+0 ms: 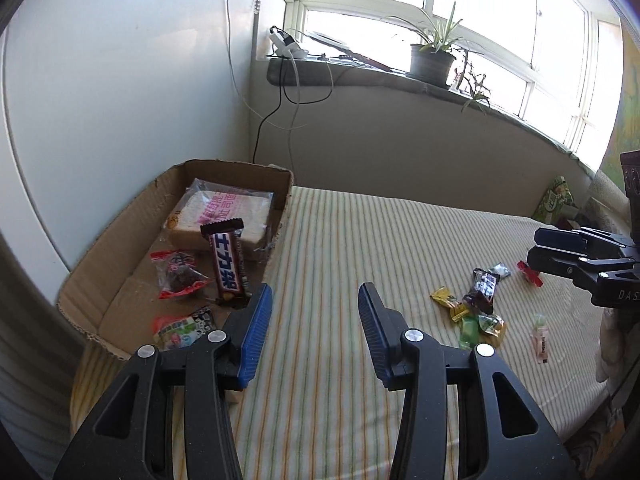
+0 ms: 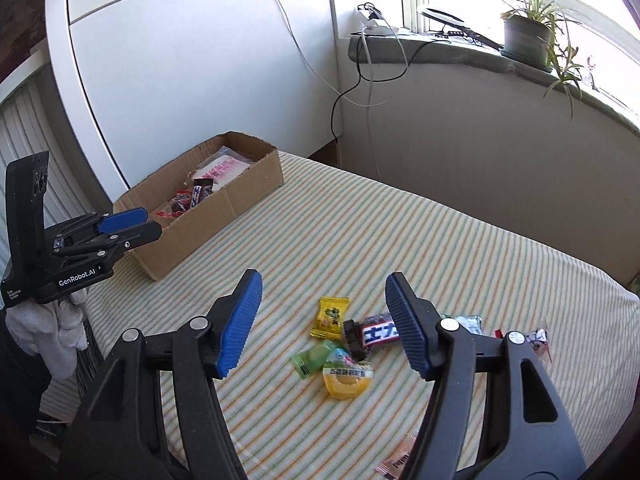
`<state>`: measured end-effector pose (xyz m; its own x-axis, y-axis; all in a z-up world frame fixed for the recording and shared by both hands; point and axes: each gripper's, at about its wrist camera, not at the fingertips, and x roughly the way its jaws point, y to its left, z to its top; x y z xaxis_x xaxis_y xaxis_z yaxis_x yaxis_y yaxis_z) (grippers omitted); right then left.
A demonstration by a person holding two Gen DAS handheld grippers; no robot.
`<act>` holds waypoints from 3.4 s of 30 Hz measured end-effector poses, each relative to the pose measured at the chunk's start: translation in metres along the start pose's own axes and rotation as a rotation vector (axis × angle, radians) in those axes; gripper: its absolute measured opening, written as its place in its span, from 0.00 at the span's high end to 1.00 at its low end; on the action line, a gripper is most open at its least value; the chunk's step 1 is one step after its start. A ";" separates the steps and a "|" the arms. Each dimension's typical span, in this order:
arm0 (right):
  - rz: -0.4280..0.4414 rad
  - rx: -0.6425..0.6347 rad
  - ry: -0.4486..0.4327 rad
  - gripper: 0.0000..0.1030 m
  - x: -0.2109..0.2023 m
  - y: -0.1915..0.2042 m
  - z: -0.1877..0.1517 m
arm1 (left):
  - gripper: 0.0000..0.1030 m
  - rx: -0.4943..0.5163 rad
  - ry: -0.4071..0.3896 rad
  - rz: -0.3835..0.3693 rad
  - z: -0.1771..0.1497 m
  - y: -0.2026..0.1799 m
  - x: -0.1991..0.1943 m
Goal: Organize snacks
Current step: 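Move both open grippers back over the remaining snacks, then grasp the pink packet with the right gripper while the left grasps the yellow-green pastry bag, then carry the pink packet and pastry bag into the box and release both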
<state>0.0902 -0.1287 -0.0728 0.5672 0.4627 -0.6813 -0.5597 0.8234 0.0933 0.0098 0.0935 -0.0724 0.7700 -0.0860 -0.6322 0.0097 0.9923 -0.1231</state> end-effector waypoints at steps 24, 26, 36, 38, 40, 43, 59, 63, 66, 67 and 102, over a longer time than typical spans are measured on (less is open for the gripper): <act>-0.066 0.141 0.171 0.57 -0.003 -0.057 -0.117 | 0.67 0.357 0.206 -0.261 -0.029 -0.168 0.074; -0.071 0.155 0.174 0.57 0.001 -0.061 -0.117 | 0.67 0.373 0.217 -0.276 -0.031 -0.169 0.080; -0.099 0.145 0.174 0.83 -0.005 -0.066 -0.121 | 0.77 0.356 0.230 -0.272 -0.038 -0.160 0.089; -0.088 0.161 0.171 0.85 -0.008 -0.068 -0.123 | 0.78 0.364 0.226 -0.265 -0.039 -0.161 0.087; -0.076 0.172 0.170 0.87 -0.013 -0.071 -0.126 | 0.78 0.380 0.221 -0.263 -0.041 -0.162 0.084; -0.062 0.151 0.185 0.85 -0.017 -0.072 -0.129 | 0.78 0.387 0.213 -0.267 -0.042 -0.164 0.080; -0.071 0.236 0.204 0.56 -0.031 -0.059 -0.141 | 0.78 0.368 0.168 -0.294 -0.040 -0.159 0.057; -0.134 0.191 0.206 0.65 -0.019 -0.047 -0.136 | 0.78 0.348 0.153 -0.288 -0.041 -0.153 0.052; -0.205 0.118 0.214 0.79 -0.016 -0.039 -0.136 | 0.78 0.315 0.145 -0.283 -0.040 -0.147 0.049; -0.209 0.109 0.217 0.80 -0.016 -0.039 -0.136 | 0.78 0.304 0.139 -0.279 -0.039 -0.145 0.047; 0.083 -0.101 0.048 0.82 0.030 0.083 0.028 | 0.78 -0.038 -0.102 0.125 -0.002 0.054 -0.022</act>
<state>0.0775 -0.0369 -0.0657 0.4882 0.5094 -0.7087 -0.6627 0.7447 0.0788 -0.0076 0.1485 -0.0669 0.8243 0.0496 -0.5640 -0.1131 0.9905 -0.0780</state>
